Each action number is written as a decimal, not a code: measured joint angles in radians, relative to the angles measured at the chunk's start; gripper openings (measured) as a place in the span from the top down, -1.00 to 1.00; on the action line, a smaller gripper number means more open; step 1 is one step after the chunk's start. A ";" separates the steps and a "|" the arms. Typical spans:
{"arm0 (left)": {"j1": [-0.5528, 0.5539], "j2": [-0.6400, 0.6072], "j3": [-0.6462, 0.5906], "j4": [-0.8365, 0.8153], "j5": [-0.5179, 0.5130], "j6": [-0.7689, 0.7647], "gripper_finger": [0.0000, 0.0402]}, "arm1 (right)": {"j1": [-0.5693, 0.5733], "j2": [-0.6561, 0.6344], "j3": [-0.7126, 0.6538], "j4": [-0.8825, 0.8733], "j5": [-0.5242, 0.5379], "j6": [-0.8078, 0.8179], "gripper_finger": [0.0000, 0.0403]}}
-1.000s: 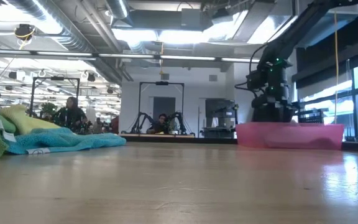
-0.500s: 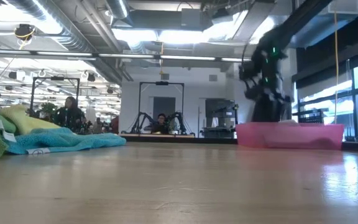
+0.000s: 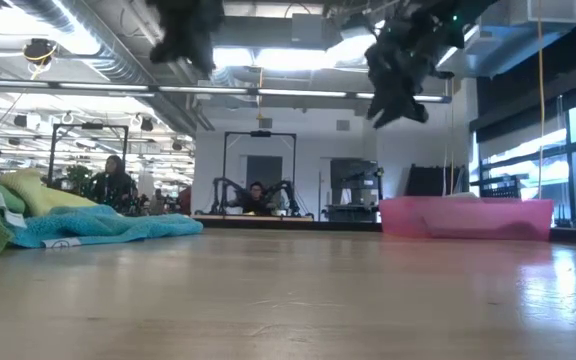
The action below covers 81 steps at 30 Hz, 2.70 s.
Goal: Fold microfiber towels
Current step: Fold the blue towel
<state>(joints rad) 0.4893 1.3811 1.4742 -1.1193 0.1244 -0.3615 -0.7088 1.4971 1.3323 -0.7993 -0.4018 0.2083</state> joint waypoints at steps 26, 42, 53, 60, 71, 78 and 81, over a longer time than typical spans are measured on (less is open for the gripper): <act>0.428 0.574 -0.001 -0.410 -0.030 0.591 0.35 | 0.223 -0.260 -0.001 0.020 0.053 0.043 0.36; 0.432 0.560 -0.188 -0.295 -0.005 0.539 0.35 | 0.217 -0.260 -0.002 0.103 0.192 0.040 0.36; 0.441 0.560 -0.254 -0.271 -0.006 0.561 0.36 | 0.216 -0.260 -0.002 0.108 0.193 0.054 0.36; 0.426 0.560 -0.323 -0.252 -0.009 0.574 0.36 | 0.216 -0.260 -0.002 0.108 0.193 0.076 0.36; 0.413 0.560 -0.250 -0.250 -0.009 0.575 0.36 | 0.216 -0.260 -0.002 0.108 0.204 0.072 0.36; 0.413 0.560 -0.233 -0.255 -0.008 0.575 0.36 | 0.216 -0.260 -0.002 0.108 0.210 0.072 0.36; 0.413 0.560 -0.233 -0.260 -0.008 0.574 0.36 | 0.216 -0.260 -0.002 0.108 0.210 0.072 0.36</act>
<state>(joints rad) 0.9028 1.9408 1.2407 -1.3792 0.1162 0.2129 -0.4927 1.2373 1.3304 -0.6918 -0.1917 0.2801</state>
